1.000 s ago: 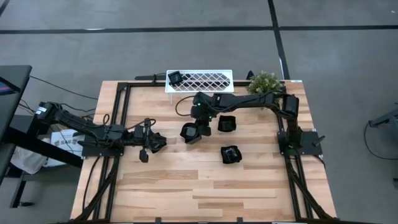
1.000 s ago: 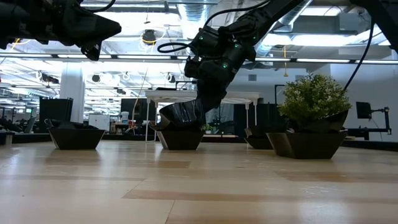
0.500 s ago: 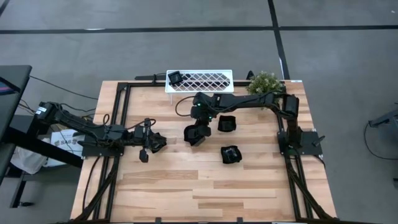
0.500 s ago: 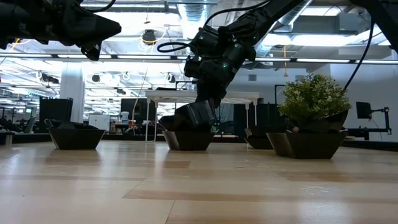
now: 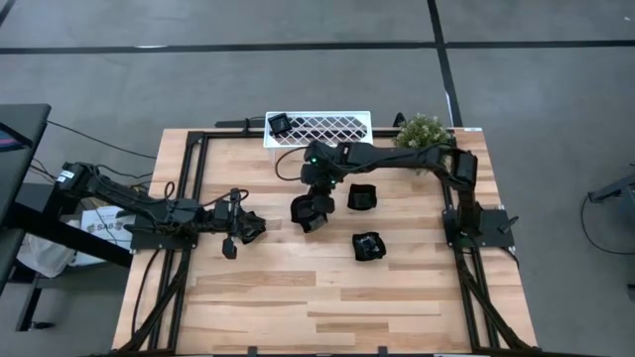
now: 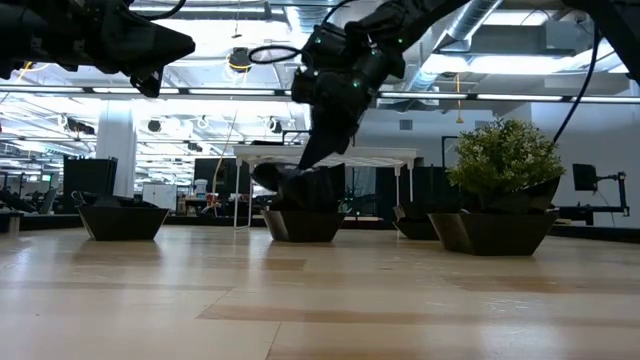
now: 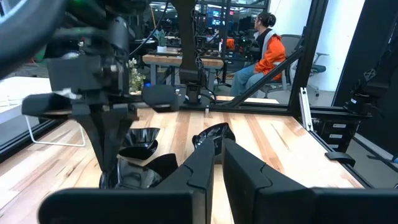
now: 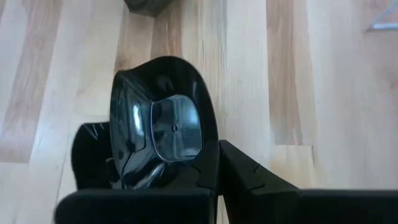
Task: Pick & Place Mini shaped plates
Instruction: Put the black leaf shaped plate on the shelf
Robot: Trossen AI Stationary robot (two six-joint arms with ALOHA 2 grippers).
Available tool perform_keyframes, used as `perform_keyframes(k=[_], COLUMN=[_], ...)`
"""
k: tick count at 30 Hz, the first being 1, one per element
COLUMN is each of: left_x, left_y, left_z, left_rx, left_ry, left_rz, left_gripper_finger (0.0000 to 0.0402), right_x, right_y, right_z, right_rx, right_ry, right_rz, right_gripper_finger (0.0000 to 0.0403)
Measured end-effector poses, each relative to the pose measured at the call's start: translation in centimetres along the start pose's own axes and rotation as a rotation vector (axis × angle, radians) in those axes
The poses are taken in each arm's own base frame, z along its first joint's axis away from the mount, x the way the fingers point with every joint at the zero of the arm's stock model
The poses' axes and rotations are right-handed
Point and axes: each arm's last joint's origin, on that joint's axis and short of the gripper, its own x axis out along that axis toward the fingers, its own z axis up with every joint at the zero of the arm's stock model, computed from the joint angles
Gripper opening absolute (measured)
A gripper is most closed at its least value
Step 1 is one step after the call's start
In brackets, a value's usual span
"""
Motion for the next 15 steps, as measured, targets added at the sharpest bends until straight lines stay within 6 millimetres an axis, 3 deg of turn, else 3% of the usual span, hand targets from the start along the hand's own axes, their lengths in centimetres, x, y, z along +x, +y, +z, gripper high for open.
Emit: perform_keyframes(k=[8, 15], left_x=[0.0, 0.0], left_y=[0.0, 0.0], left_z=[0.0, 0.0], left_rx=[0.000, 0.001], left_ry=[0.002, 0.004], left_rz=[0.000, 0.000], left_gripper_finger=[0.0033, 0.0033], right_x=[-2.1, -6.3], right_y=[0.3, -1.2], right_z=[1.6, 3.7], right_rx=[-0.025, -0.018], right_ry=[0.028, 0.019], right_rz=[0.005, -0.026], right_gripper_finger=[0.0001, 0.0001])
